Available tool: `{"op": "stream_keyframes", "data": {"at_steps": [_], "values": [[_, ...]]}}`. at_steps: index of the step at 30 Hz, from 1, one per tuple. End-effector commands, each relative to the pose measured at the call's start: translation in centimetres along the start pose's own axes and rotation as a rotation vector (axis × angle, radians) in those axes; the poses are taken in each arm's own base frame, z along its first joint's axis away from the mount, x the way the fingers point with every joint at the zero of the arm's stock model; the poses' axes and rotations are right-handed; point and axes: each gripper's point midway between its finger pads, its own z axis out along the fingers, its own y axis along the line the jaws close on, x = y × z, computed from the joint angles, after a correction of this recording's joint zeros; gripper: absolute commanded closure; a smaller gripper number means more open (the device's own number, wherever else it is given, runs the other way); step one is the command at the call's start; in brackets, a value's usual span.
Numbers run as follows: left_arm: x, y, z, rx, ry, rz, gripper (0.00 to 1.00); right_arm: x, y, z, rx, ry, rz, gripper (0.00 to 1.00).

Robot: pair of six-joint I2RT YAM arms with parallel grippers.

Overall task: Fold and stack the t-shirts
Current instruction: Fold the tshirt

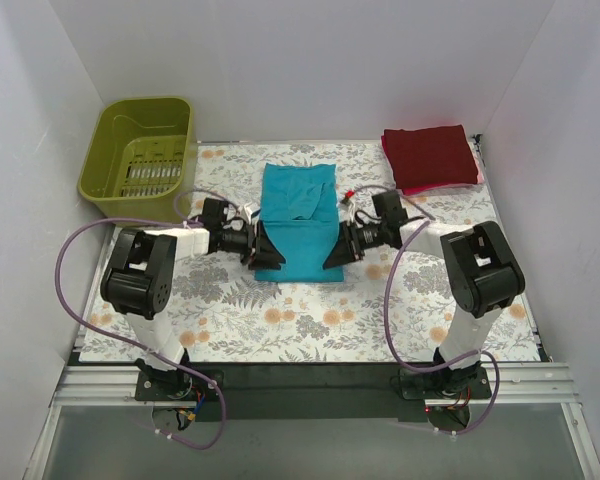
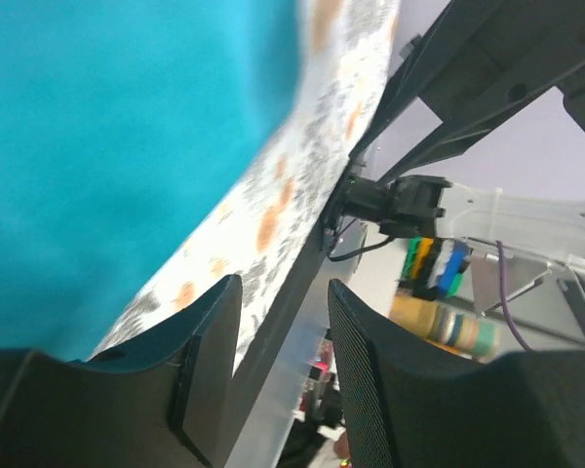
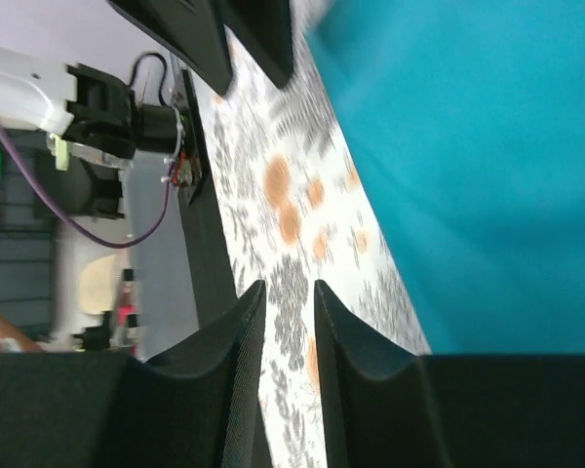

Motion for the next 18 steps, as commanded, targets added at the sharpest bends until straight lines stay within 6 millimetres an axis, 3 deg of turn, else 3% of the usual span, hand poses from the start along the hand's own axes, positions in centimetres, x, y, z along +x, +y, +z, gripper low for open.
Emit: {"op": "stream_keyframes", "data": {"at_steps": [1, 4, 6, 8, 9, 10, 12, 13, 14, 15, 16, 18], "values": [[-4.2, -6.5, -1.4, 0.073, -0.064, 0.264, 0.6, -5.8, 3.1, -1.3, -0.045, -0.07, -0.217, 0.66], [-8.2, -6.3, -0.6, 0.035, -0.114, 0.304, 0.6, -9.7, 1.1, -0.8, -0.007, -0.1, -0.27, 0.65], [-10.1, -4.3, 0.6, 0.003, -0.118, 0.283, 0.61, -11.3, -0.1, -0.4, -0.011, -0.105, -0.255, 0.65], [-12.4, -4.0, 1.1, -0.017, -0.152, 0.309, 0.61, -13.4, -1.7, 0.3, 0.007, -0.115, -0.274, 0.65], [-12.9, -2.0, 1.9, -0.038, -0.142, 0.289, 0.61, -13.5, -3.5, 1.0, 0.013, -0.106, -0.25, 0.66], [-13.6, -1.4, 2.0, -0.047, -0.152, 0.293, 0.61, -14.8, -3.9, 1.1, 0.015, -0.117, -0.272, 0.67], [-15.5, 0.0, 2.0, -0.068, -0.181, 0.286, 0.61, -14.7, -6.6, 2.0, 0.028, -0.106, -0.241, 0.67], [-16.0, 1.9, 2.4, -0.084, -0.179, 0.249, 0.61, -14.9, -7.8, 2.1, 0.054, -0.112, -0.234, 0.67], [-17.3, 2.5, 1.8, -0.093, -0.208, 0.241, 0.62, -15.6, -8.6, 1.9, 0.067, -0.123, -0.243, 0.68], [-17.9, 3.3, 1.6, -0.102, -0.221, 0.219, 0.62, -15.2, -10.4, 2.2, 0.08, -0.117, -0.211, 0.68], [-18.6, 5.0, 1.1, -0.107, -0.24, 0.17, 0.62, -15.3, -11.5, 1.9, 0.097, -0.126, -0.194, 0.68], [-19.4, 5.7, 0.6, -0.087, -0.249, 0.138, 0.62, -15.0, -13.1, 1.8, 0.118, -0.127, -0.188, 0.68]]}}
